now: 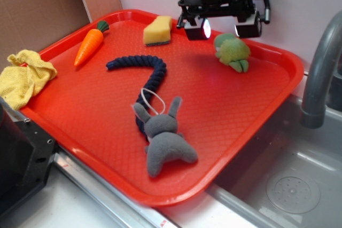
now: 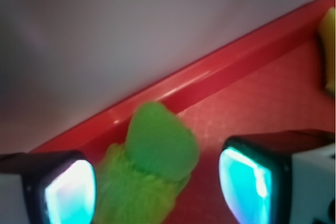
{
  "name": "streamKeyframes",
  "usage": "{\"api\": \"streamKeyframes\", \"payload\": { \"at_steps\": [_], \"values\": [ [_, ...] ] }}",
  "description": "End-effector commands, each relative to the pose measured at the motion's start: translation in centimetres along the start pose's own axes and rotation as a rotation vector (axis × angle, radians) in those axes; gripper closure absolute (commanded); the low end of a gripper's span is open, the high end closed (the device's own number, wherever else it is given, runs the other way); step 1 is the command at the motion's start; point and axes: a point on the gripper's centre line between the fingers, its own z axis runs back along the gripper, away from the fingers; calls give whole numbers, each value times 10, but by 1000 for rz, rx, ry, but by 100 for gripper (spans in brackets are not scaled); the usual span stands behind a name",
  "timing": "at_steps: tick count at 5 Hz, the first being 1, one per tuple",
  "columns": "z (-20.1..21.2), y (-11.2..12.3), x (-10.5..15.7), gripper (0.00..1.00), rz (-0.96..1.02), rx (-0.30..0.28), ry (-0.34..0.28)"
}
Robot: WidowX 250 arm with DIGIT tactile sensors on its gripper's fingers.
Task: Grab the green animal.
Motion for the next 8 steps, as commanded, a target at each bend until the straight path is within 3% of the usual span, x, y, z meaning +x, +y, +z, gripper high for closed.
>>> {"api": "streamKeyframes", "payload": {
  "at_steps": [1,2,4,5,6,7,8],
  "values": [
    [5,9,9,0,-18,-152,16],
    [-5,25,1,100,-13,-83,53],
    [18,44,-13,100,7,-70,25],
    [53,46,-29,100,-56,-92,19],
    [108,37,-48,100,-242,-80,28],
    [164,30,-58,100,-295,-99,124],
    [210,31,-61,100,-251,-57,172]
  ]
}}
